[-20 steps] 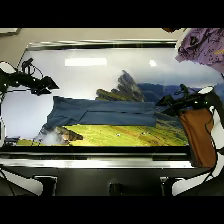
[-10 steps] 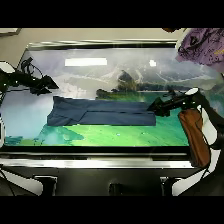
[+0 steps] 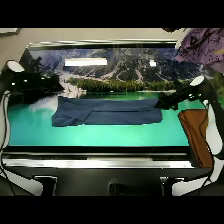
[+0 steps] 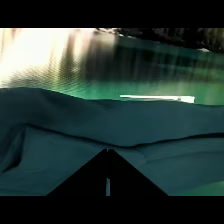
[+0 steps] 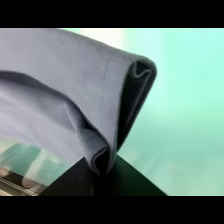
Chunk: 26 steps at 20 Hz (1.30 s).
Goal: Fold the clothes and pants, and hang the long-sleeved shirts on hangers.
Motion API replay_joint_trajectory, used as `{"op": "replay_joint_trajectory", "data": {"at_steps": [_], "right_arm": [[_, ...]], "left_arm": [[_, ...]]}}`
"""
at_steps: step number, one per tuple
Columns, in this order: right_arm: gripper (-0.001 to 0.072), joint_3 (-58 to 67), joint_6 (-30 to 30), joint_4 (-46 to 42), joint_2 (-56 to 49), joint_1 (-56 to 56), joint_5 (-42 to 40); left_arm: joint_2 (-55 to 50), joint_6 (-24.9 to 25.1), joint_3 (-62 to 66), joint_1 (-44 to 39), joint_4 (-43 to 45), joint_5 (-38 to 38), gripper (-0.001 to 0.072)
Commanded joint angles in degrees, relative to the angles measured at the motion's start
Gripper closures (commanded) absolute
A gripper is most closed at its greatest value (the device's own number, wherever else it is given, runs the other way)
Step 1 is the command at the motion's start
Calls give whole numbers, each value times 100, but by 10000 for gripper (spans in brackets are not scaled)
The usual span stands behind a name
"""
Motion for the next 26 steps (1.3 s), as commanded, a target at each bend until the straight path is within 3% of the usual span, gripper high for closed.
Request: {"op": "replay_joint_trajectory", "data": {"at_steps": [1,4,7,12,20,26], "right_arm": [[681,490,800,-787,533,7,588],[682,925,1346,-1038,909,7,874],[682,1388,1963,-1073,1147,7,1215],[682,1934,2503,-1071,1397,7,1414],[682,1958,3123,-850,1882,7,1449],[682,1958,3263,-855,2159,7,1506]], "left_arm": [[-186,-463,-2,-793,-179,227,693],[-468,-831,0,-1707,-389,710,693],[-776,-846,0,-2573,-1012,1410,693],[-1342,-739,2,-3644,-2173,2356,693],[-1945,-739,7,-4409,-3436,3239,693],[-2087,-737,131,-4507,-3620,3171,694]]}}
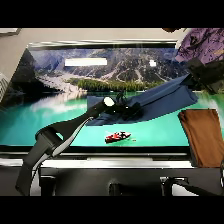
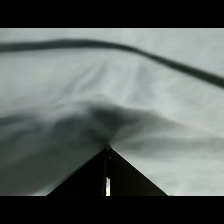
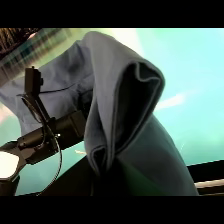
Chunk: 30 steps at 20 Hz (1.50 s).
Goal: Fold the clothes and pants, and hang the long-sleeved shirts on hangers.
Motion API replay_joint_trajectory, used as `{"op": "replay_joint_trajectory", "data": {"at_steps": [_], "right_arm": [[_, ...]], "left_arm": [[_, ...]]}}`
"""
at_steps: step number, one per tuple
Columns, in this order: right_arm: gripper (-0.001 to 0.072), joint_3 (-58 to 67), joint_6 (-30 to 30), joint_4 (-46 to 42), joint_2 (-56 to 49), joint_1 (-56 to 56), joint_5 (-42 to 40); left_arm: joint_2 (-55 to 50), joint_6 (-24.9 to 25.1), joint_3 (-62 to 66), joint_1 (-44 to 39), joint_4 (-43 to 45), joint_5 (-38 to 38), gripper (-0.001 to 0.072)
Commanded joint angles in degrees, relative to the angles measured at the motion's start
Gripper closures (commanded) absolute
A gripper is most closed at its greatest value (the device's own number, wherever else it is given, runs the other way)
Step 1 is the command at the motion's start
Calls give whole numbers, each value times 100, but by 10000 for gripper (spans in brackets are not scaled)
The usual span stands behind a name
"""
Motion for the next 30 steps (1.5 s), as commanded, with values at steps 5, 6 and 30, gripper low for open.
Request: {"op": "replay_joint_trajectory", "data": {"at_steps": [5,6,30], "right_arm": [[683,4,116,20,136,15,-256],[683,4,210,33,133,17,-315],[682,0,3322,-1307,-2422,4616,-3556]], "left_arm": [[505,0,33,566,632,-1014,695],[699,-4,33,710,968,-1231,695],[3668,-133,33,4282,3416,-3755,692]]}}
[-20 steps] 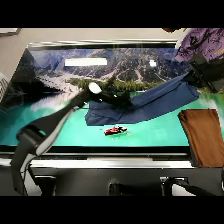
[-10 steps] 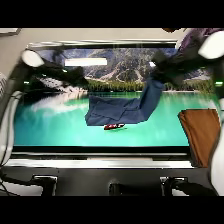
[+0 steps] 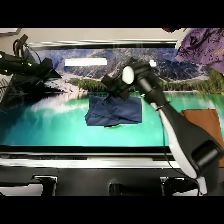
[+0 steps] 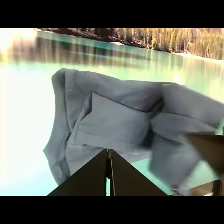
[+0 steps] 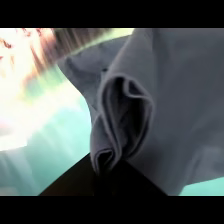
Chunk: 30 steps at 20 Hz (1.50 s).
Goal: Fold the clothes and pants, and hang the long-sleeved shirts on hangers.
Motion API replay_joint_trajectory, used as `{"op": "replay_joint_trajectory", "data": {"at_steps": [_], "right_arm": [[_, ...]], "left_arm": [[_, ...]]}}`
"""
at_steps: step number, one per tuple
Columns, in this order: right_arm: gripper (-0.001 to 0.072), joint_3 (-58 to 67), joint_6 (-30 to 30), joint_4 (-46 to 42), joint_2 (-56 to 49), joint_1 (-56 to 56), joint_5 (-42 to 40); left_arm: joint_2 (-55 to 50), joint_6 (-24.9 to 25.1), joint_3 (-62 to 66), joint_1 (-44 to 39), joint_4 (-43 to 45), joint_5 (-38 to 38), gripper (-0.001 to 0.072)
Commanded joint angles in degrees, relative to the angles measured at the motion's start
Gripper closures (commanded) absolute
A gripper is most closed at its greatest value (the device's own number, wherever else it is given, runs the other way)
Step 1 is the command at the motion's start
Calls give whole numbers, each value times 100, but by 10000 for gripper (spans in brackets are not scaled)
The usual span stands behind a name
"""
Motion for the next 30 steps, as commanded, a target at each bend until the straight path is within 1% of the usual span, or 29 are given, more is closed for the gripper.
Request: {"op": "replay_joint_trajectory", "data": {"at_steps": [1,2,5,9,16,17,18,21,22,24,25,26,27,28,30], "right_arm": [[682,0,234,55,-448,304,-398],[682,0,232,166,-525,328,-420],[682,0,146,348,-671,332,-511],[681,0,-328,748,-750,334,-833],[673,0,-1119,1399,-1102,339,-826],[599,0,-1263,1471,-1147,339,-831],[502,0,-1440,1543,-1191,339,-833],[305,2,-1786,1637,-1196,337,-800],[271,2,-1849,1624,-1156,308,-758],[269,2,-1943,1633,-990,114,-723],[223,7,-2031,1637,-850,-81,-664],[187,7,-2247,1637,-688,-315,-568],[172,7,-2544,1633,-487,-636,-345],[171,7,-2822,1622,-304,-992,-13],[171,-2,-3591,1526,-11,-1834,874]], "left_arm": [[33,94,2,109,31,-79,692],[33,166,2,107,31,-79,692],[33,168,0,107,31,-79,692],[31,168,0,107,31,-79,692],[31,181,0,107,35,-79,692],[31,190,-2,107,52,-79,692],[31,188,-2,107,98,-79,692],[31,188,-2,109,144,-79,692],[31,188,-2,109,144,-79,692],[31,186,-2,109,144,-79,691],[31,186,-2,109,142,-79,692],[31,186,-2,109,142,-79,691],[33,186,-2,120,140,-79,692],[33,186,-2,138,140,-79,692],[33,186,0,175,136,-79,691]]}}
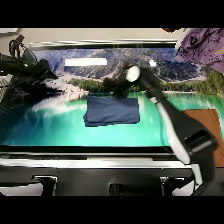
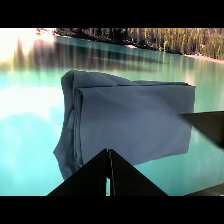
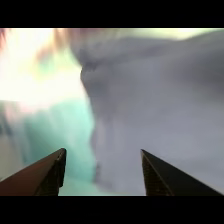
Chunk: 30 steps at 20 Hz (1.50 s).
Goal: Fold the clothes and pants, and hang the long-sleeved shirts on hangers.
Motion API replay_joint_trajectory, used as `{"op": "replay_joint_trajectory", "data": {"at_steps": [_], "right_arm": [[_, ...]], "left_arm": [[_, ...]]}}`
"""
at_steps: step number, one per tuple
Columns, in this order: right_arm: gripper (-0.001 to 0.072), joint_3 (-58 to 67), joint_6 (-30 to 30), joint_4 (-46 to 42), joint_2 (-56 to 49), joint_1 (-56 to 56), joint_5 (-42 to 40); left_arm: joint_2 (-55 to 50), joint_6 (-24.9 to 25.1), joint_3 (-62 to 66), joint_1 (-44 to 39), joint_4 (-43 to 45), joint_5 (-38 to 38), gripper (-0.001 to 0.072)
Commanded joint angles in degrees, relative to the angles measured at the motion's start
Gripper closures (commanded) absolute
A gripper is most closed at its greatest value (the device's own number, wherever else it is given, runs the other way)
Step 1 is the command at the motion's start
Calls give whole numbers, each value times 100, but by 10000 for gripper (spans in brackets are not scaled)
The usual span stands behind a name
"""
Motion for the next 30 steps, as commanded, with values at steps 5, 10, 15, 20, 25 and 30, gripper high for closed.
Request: {"op": "replay_joint_trajectory", "data": {"at_steps": [5,10,15,20,25,30], "right_arm": [[174,-717,-2389,444,485,-2758,1906],[179,-2441,-4186,2149,372,-3397,1193],[202,-2889,-4944,2743,-195,-3250,960],[260,-2889,-5064,2924,-490,-2990,595],[370,-2889,-5080,2951,-568,-2564,291],[681,-2699,-4769,3008,-452,-2686,348]], "left_arm": [[4,-2,0,221,0,-76,691],[11,-4,0,317,0,-109,691],[9,-4,0,315,0,-107,691],[4,-28,-2,315,0,-103,691],[2,-24,-2,315,2,-98,691],[2,-26,-2,315,0,-101,691]]}}
